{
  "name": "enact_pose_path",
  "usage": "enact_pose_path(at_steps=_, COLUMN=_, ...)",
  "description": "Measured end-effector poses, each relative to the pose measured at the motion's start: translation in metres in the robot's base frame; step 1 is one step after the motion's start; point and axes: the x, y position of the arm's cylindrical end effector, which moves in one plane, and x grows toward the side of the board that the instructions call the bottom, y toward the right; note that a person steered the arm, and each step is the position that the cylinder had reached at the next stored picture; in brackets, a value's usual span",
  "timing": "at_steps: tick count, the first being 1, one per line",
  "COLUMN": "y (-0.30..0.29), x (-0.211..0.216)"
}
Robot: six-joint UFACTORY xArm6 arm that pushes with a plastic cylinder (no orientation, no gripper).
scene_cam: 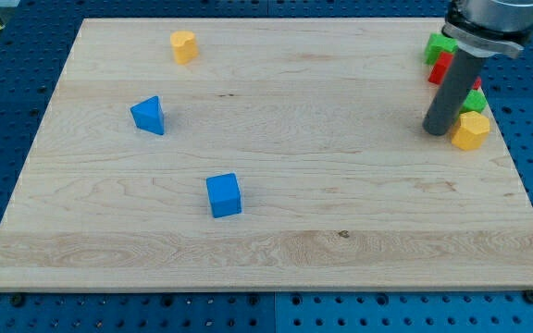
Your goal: Place heart at the center of the board
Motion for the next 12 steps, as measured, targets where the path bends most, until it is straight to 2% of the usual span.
enact_pose_path(at_steps=1, y=-0.037, x=0.000)
enact_pose_path(at_steps=2, y=-0.037, x=0.000)
enact_pose_path(at_steps=3, y=-0.048, x=-0.017)
enact_pose_path(at_steps=5, y=-0.084, x=-0.063)
enact_pose_path(at_steps=9, y=-0.232, x=-0.190)
enact_pose_path(at_steps=11, y=-0.261, x=-0.200)
enact_pose_path(at_steps=12, y=-0.309, x=-0.200)
